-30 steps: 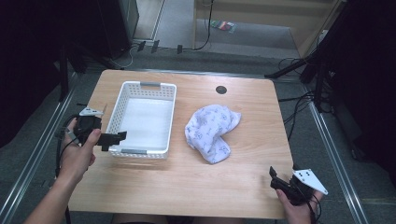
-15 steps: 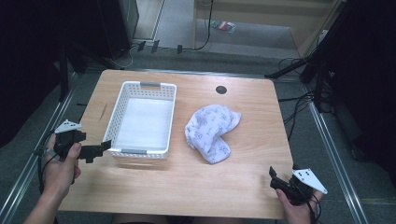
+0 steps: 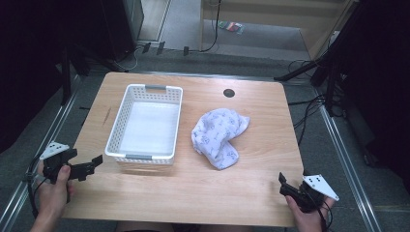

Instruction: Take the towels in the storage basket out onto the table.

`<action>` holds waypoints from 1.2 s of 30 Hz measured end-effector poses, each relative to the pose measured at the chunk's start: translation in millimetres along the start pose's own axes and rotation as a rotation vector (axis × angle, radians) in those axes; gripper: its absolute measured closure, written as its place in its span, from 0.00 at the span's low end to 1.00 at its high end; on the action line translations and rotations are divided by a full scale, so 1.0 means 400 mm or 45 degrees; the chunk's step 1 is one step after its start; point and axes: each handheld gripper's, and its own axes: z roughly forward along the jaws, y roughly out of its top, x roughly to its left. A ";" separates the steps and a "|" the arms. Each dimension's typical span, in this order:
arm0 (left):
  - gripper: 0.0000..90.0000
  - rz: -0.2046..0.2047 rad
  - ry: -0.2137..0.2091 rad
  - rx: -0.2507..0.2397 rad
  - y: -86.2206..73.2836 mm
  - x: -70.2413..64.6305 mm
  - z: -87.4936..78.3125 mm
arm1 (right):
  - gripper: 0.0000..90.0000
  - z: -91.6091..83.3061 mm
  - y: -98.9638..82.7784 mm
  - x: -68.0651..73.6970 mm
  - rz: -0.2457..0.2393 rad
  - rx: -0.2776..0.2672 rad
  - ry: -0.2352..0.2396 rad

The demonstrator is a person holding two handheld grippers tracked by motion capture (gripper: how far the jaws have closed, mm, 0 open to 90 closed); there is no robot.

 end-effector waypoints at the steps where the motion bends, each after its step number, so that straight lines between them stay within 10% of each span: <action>1: 0.00 -0.005 0.008 -0.007 -0.007 0.005 0.002 | 0.15 0.000 0.000 0.000 0.000 0.000 0.000; 19: 0.00 0.042 0.040 -0.107 -0.103 0.061 -0.004 | 0.14 -0.002 -0.001 0.000 0.008 -0.002 -0.007; 36: 0.00 0.106 0.097 -0.087 -0.119 0.040 0.026 | 0.14 -0.002 -0.001 -0.004 0.027 -0.006 -0.017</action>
